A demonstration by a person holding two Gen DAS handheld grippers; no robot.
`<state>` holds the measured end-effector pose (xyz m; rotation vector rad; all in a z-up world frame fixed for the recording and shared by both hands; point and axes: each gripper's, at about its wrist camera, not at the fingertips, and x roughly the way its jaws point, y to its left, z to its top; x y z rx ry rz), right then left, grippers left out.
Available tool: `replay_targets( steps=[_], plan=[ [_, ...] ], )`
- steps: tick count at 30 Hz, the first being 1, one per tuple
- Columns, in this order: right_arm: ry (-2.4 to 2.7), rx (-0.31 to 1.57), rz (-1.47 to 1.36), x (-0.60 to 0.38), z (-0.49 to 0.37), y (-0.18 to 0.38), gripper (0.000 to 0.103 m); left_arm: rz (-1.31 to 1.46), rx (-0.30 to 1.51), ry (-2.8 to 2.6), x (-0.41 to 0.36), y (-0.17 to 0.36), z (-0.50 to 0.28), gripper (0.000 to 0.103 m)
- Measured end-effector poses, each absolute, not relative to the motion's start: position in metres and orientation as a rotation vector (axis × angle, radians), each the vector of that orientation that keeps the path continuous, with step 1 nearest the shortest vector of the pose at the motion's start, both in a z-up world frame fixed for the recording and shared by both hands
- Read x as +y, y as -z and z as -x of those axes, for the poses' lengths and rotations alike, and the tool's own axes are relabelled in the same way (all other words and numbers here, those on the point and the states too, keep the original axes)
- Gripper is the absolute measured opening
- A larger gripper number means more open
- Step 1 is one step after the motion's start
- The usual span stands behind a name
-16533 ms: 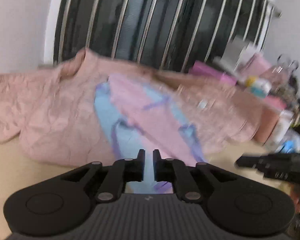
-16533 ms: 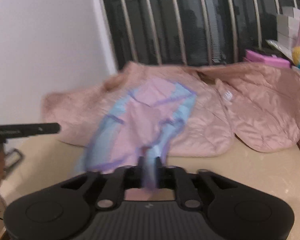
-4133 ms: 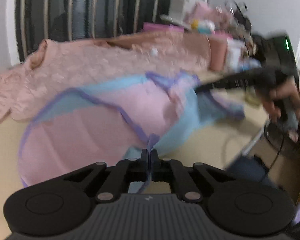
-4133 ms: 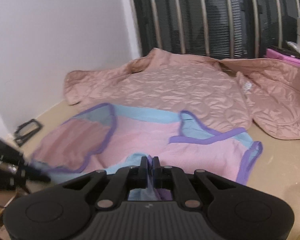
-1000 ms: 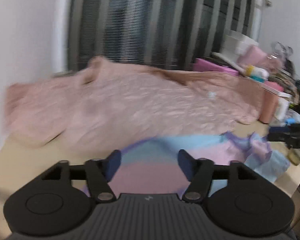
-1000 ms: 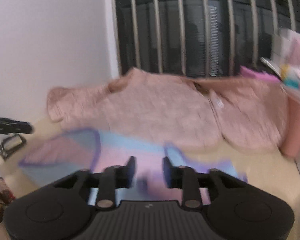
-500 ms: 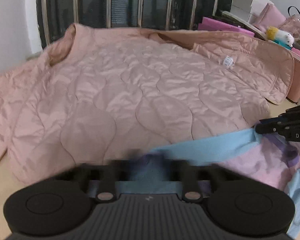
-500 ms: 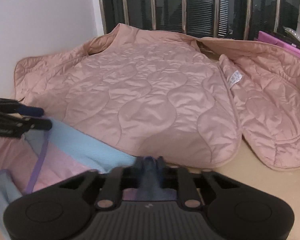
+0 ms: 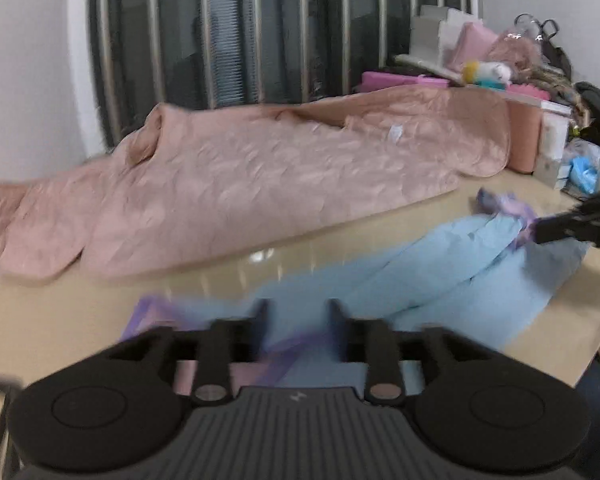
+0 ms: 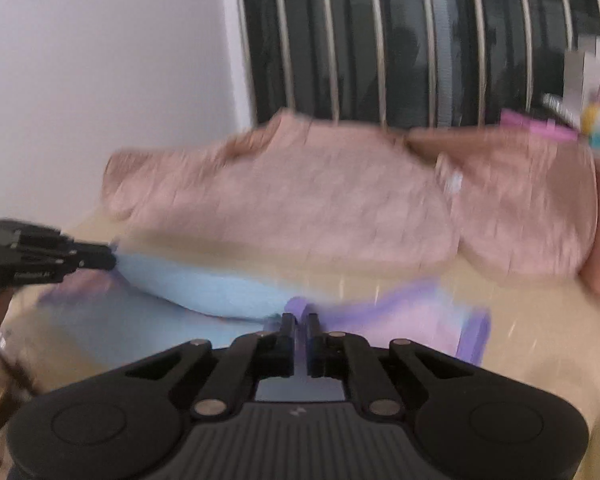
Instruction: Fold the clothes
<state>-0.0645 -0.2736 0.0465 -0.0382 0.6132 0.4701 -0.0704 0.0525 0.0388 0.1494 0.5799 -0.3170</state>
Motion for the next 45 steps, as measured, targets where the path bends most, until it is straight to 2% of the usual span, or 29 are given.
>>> replay_targets(
  steps=[2,3,4,5,6,9,12,14,16,17,20,23,24,25,26,27,33,36,38,40,42,43,44,45],
  plan=[
    [-0.465,0.617,0.03,-0.278,0.075,-0.045,0.008,-0.088,0.598,0.265,0.07,-0.04,0.07,0.049],
    [-0.457,0.604,0.019,-0.281,0.079,-0.048,0.015,-0.043,0.612,0.236,0.08,-0.043,0.067,0.053],
    [-0.446,0.577,0.001,-0.285,0.08,-0.054,0.019,0.003,0.626,0.207,0.091,-0.045,0.064,0.063],
    [-0.434,0.552,-0.015,-0.289,0.081,-0.06,0.025,0.047,0.631,0.187,0.102,-0.049,0.06,0.067],
    [-0.41,0.535,-0.024,-0.292,0.077,-0.064,0.029,0.078,0.643,0.175,0.111,-0.051,0.052,0.067],
    [-0.297,0.524,-0.037,-0.3,0.05,-0.07,0.03,0.165,0.716,0.138,0.127,-0.048,0.017,0.066],
    [-0.219,0.558,-0.057,-0.308,0.017,-0.067,0.03,0.225,0.783,0.152,0.13,-0.041,-0.008,0.055],
    [-0.167,0.58,-0.078,-0.311,0.004,-0.063,0.03,0.208,0.779,0.182,0.124,-0.039,-0.008,0.042],
    [-0.173,0.597,-0.136,-0.317,-0.003,-0.06,0.033,0.177,0.772,0.196,0.118,-0.036,-0.004,0.022],
    [-0.176,0.606,-0.165,-0.319,-0.006,-0.058,0.038,0.179,0.775,0.195,0.118,-0.033,-0.003,0.008],
    [-0.173,0.662,-0.181,-0.312,-0.026,-0.049,0.04,0.218,0.712,0.177,0.124,-0.031,0.008,0.002],
    [-0.126,0.707,-0.101,-0.294,-0.043,-0.035,0.038,0.271,0.66,0.132,0.135,-0.033,0.014,0.001],
    [-0.1,0.713,-0.079,-0.288,-0.047,-0.03,0.032,0.293,0.65,0.119,0.14,-0.034,0.015,0.001],
    [-0.078,0.713,-0.064,-0.285,-0.05,-0.027,0.02,0.307,0.648,0.104,0.142,-0.034,0.015,0.001],
    [-0.063,0.702,-0.067,-0.285,-0.047,-0.026,0.004,0.321,0.646,0.088,0.145,-0.034,0.015,0.001],
    [-0.049,0.691,-0.069,-0.285,-0.045,-0.025,0.002,0.315,0.64,0.077,0.144,-0.035,0.016,0.001],
    [-0.033,0.55,-0.168,-0.304,0.007,-0.043,0.002,0.237,0.642,0.064,0.135,-0.039,0.023,0.004],
    [-0.026,0.542,-0.216,-0.318,0.03,-0.04,0.002,0.172,0.653,0.057,0.128,-0.035,0.03,0.007],
    [-0.013,0.552,-0.206,-0.322,0.042,-0.034,0.002,0.155,0.654,0.059,0.126,-0.034,0.035,0.021],
    [-0.004,0.595,-0.169,-0.319,0.046,-0.024,0.003,0.15,0.633,0.065,0.122,-0.04,0.042,0.027],
    [0.002,0.609,-0.151,-0.317,0.052,-0.02,0.008,0.138,0.606,0.092,0.114,-0.047,0.049,0.031],
    [0.004,0.597,-0.144,-0.315,0.055,-0.022,0.008,0.127,0.59,0.117,0.108,-0.051,0.052,0.038],
    [0.005,0.573,-0.14,-0.314,0.057,-0.027,0.013,0.11,0.579,0.14,0.101,-0.054,0.054,0.041],
    [0.002,0.539,-0.142,-0.313,0.058,-0.034,0.028,0.092,0.567,0.164,0.094,-0.058,0.055,0.041]
  ],
)
